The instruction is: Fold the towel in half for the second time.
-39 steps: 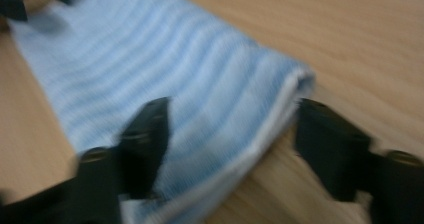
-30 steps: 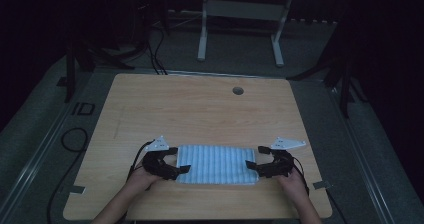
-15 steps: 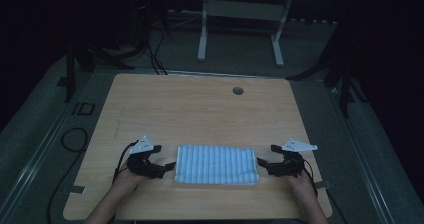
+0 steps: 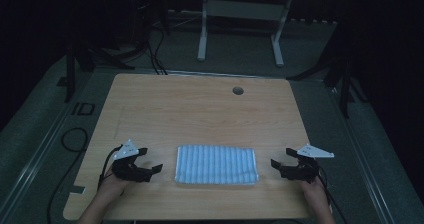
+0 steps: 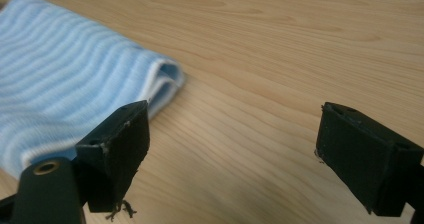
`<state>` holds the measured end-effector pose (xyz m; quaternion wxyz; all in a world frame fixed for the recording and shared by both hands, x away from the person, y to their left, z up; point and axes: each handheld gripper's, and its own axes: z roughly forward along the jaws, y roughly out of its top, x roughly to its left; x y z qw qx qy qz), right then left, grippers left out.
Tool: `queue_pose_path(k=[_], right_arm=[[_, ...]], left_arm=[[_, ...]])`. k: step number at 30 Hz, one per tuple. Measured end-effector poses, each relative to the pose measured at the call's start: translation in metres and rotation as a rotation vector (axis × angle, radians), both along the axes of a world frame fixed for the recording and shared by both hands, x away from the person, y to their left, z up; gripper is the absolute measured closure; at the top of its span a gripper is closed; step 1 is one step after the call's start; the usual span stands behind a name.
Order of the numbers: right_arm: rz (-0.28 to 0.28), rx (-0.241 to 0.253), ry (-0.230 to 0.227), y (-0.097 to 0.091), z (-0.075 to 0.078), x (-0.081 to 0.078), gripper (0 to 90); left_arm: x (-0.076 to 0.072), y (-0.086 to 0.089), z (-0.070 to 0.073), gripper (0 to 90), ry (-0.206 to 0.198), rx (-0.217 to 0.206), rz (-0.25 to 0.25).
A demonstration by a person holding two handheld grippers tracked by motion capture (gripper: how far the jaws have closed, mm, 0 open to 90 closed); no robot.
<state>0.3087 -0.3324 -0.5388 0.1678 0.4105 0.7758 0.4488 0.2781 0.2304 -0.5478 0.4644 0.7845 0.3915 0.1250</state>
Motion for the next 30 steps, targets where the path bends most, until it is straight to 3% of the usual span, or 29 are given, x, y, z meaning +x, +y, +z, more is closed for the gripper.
queue_pose_path(k=[6, 14, 23, 30], right_arm=[[-0.044, 0.001, -0.004, -0.015, -0.001, -0.008, 13.6], [-0.113, -0.051, -0.018, -0.027, -0.003, -0.016, 13.6], [-0.184, -0.057, -0.049, -0.032, -0.004, -0.027, 13.6], [-0.218, -0.036, -0.075, -0.036, -0.007, -0.029, 13.6]], left_arm=[[-0.006, 0.014, -0.001, 8.2, 0.004, 0.028, 0.03], [-0.012, 0.032, -0.001, 8.2, 0.001, 0.007, 0.084], [-0.021, 0.047, -0.001, 8.3, -0.003, -0.026, 0.148], [-0.028, 0.054, -0.003, 8.3, -0.01, -0.027, 0.177]])
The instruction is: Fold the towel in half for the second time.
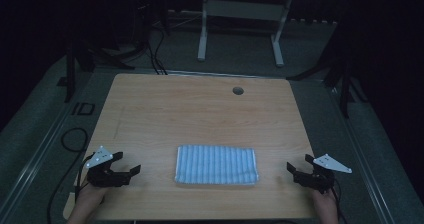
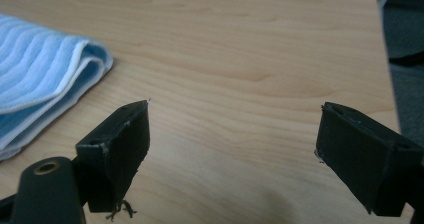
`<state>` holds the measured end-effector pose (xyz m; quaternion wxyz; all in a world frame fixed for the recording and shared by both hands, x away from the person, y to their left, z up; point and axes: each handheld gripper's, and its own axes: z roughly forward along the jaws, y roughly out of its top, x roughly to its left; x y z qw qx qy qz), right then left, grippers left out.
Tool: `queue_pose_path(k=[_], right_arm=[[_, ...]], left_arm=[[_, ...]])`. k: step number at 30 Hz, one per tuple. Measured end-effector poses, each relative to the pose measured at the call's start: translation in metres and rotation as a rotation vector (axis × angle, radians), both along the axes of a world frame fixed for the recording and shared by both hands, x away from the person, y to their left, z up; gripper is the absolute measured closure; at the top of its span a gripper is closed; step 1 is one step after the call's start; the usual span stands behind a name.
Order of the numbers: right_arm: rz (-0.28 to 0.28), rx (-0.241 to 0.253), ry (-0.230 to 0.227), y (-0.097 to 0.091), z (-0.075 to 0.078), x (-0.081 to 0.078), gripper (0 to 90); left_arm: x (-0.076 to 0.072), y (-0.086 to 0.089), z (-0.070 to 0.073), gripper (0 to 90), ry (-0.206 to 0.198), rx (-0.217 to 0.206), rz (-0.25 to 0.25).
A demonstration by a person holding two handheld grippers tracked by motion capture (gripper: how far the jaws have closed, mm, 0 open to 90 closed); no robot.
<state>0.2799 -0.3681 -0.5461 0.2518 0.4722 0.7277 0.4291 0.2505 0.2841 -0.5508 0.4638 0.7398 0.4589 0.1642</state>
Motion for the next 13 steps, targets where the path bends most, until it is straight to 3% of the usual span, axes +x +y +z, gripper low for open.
queue_pose_path(k=[5, 13], right_arm=[[-0.008, -0.002, -0.003, -0.0031, 0.0005, 0.0003, 13.7], [0.003, -0.002, 0.006, -0.0045, -0.0011, 0.0006, 13.8]], left_arm=[[-0.0019, 0.0012, -0.0017, 8.3, -0.007, -0.026, 0.009], [-0.0021, -0.002, -0.0046, 8.3, 0.001, -0.009, -0.008]])
